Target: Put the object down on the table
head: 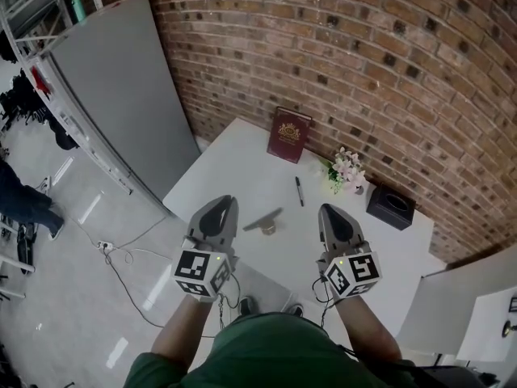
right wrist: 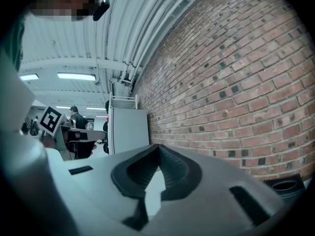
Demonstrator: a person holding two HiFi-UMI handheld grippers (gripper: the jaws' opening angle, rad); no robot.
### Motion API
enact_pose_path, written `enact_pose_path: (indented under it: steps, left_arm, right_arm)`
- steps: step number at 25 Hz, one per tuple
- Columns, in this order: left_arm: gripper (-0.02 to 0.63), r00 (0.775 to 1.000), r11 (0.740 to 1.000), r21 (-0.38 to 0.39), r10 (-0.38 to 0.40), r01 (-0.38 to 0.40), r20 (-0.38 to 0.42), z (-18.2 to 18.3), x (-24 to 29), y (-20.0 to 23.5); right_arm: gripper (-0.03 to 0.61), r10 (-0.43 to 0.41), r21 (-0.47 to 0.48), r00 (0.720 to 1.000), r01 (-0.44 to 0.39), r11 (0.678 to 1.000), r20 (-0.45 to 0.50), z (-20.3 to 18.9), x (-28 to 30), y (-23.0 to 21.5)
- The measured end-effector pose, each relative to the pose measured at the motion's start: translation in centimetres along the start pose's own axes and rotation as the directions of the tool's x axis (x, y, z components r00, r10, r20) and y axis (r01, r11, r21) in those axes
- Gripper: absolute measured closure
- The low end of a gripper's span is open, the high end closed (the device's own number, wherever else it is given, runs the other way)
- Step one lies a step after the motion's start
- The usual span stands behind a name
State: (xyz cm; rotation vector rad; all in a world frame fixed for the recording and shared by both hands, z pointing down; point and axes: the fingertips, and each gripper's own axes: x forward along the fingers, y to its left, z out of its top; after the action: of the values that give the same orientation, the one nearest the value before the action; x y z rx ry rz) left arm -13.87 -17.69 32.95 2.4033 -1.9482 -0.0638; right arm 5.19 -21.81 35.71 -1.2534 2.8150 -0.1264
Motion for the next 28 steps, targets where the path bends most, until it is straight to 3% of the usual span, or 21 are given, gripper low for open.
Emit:
enact_pose_path:
  steps: [7,28]
  left_arm:
    - [0.580,0.999,1.000,-0.013,-0.011,0.012,0.040,1.0,0.0,0.1]
    - [0.580,1.000,0.999,-0.037,-0.018,0.018,0.010,-0.3,1.2,0.7]
  right_arm:
    - [0.575,0.006,-0.037,0.998,-0.003,0.999,0.068,2.5,-0.2,0.3]
    - [0.575,-0.015,-0.043,0.997,0.018,0.999,0.072,2.3,0.2,-0.6]
